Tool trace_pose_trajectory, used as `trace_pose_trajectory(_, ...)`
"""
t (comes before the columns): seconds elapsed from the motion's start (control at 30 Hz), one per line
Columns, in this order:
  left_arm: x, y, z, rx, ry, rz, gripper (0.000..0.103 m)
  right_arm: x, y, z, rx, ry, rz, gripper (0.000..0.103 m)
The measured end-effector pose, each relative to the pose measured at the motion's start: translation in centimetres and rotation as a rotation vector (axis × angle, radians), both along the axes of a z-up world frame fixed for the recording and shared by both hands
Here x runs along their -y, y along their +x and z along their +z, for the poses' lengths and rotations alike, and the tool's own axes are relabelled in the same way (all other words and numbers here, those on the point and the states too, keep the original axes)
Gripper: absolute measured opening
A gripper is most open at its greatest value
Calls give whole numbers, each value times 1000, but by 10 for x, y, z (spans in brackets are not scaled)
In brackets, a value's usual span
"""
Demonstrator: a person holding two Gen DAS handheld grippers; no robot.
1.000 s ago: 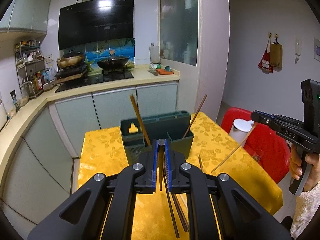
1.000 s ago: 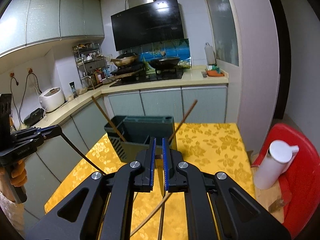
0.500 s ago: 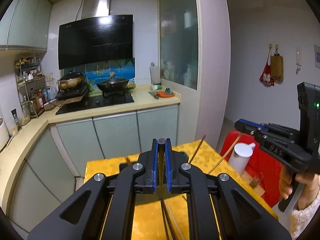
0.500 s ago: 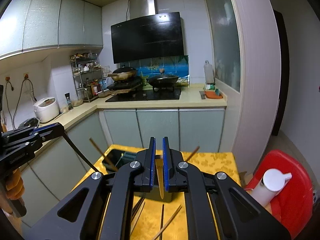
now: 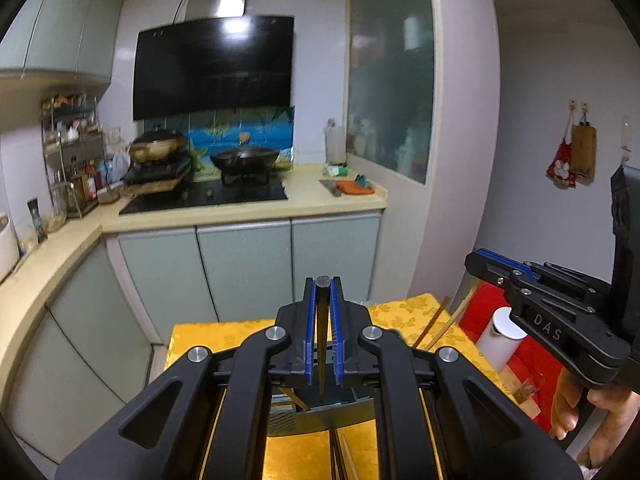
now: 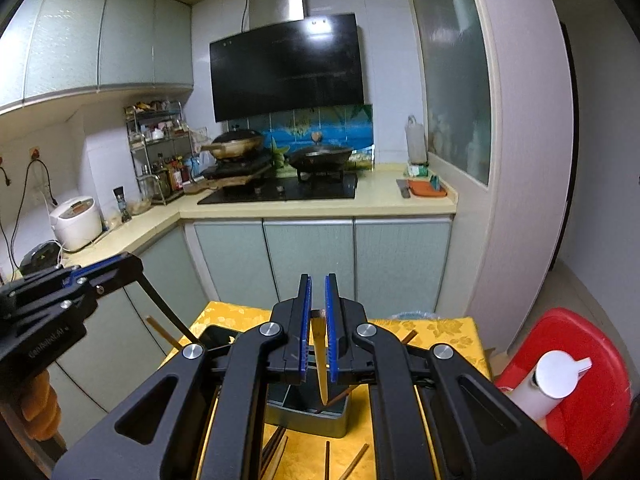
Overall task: Organize utensils
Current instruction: 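Lower the chopsticks into the holder and open both grippers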
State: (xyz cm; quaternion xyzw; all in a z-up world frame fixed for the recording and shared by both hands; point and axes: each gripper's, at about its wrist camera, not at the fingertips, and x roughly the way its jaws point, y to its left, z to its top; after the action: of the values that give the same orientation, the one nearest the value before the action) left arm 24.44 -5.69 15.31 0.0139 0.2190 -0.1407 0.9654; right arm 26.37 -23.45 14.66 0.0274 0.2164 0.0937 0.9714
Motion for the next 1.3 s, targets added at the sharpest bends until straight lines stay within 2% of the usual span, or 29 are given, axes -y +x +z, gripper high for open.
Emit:
trace_pose_trajectory(0.3,-4,26,-40,-78,-1,16,7,-11,31,-37,-93,-10,-10,8)
trace_pose_trajectory(0.53,-3,25,-54,-86,14,15,7,-23,37,-57,-136,-42,-2,8)
trace_pose_trajectory(0.83,-3,30,-64,-108,27,30,7,-30,41,-66,-146,-40,20,8)
trace_pose_trajectory(0.9,-3,29,-63,-108,23,27,12,-30,41,-67,-147,-49,23,10)
trace_pose_trajectory(0.97,-4,26,-61,-100,20,26,33,-29,38,-66,-145,-54,25,12)
trace_pose_trajectory(1.03,-5,23,-57,-89,23,25,46,-28,36,-65,-138,-49,17,30)
trace_pose_trajectory(1.1,-6,20,-55,-85,22,20,52,-26,32,-63,-128,-40,7,36)
trace_pose_trajectory(1.17,-7,15,-51,-67,27,24,63,-23,28,-62,-123,-39,7,36)
trace_pose_trajectory(1.3,-11,7,-45,-46,18,30,73,-17,20,-59,-110,-40,-2,36)
